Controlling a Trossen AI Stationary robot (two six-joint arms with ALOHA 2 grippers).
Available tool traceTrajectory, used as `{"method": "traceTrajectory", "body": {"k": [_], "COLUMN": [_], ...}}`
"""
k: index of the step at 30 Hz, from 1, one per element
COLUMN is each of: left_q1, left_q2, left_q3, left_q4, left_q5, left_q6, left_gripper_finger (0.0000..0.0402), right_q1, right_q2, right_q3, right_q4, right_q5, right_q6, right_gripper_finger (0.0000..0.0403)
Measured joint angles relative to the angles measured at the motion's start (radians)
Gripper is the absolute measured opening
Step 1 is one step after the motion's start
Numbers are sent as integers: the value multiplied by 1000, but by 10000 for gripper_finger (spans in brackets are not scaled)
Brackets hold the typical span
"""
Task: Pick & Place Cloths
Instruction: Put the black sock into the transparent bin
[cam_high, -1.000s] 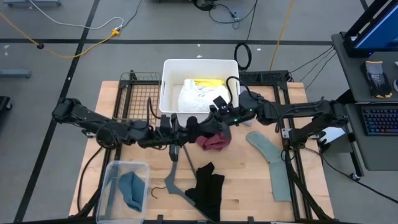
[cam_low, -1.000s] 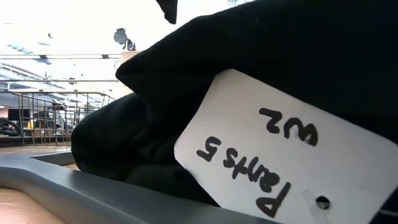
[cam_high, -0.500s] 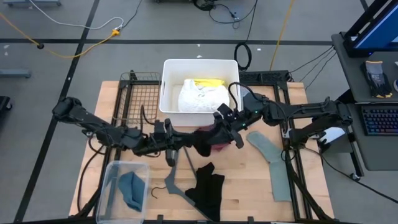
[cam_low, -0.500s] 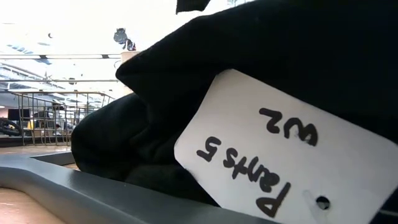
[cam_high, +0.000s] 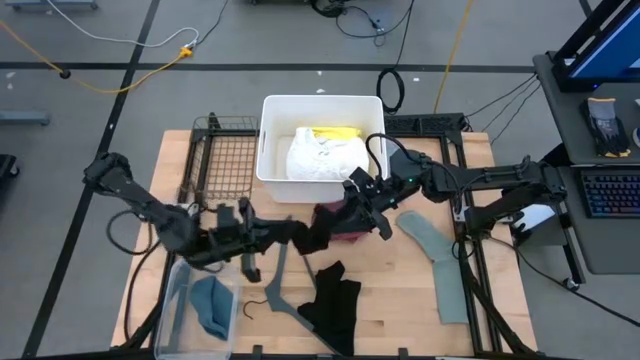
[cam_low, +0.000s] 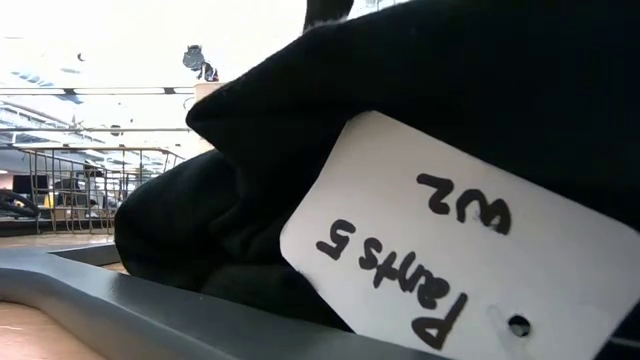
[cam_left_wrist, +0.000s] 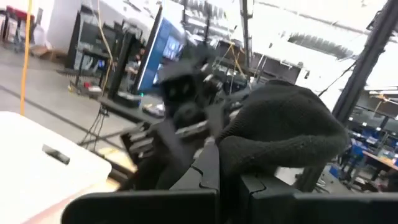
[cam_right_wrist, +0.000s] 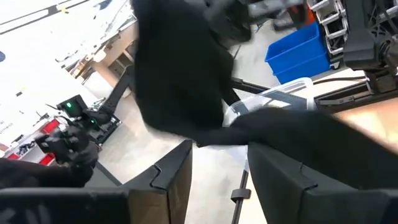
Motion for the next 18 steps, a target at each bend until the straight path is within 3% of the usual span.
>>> {"method": "traceTrajectory", "body": {"k": [7, 18], "left_q1": [-117, -294], "left_q2": [0, 1], "left_q3": [116, 324], "left_q4": [-3, -1], "left_q5": [-176, -594], "left_q6": [155, 319], "left_gripper_finger": [0, 0], "right_q1": [0, 0], "right_q2": [0, 0], "right_q3": [0, 0], "right_q4": [0, -1], "right_q5": [0, 0], "right_q6": [-34, -70], "right_gripper_finger": [155, 157]}}
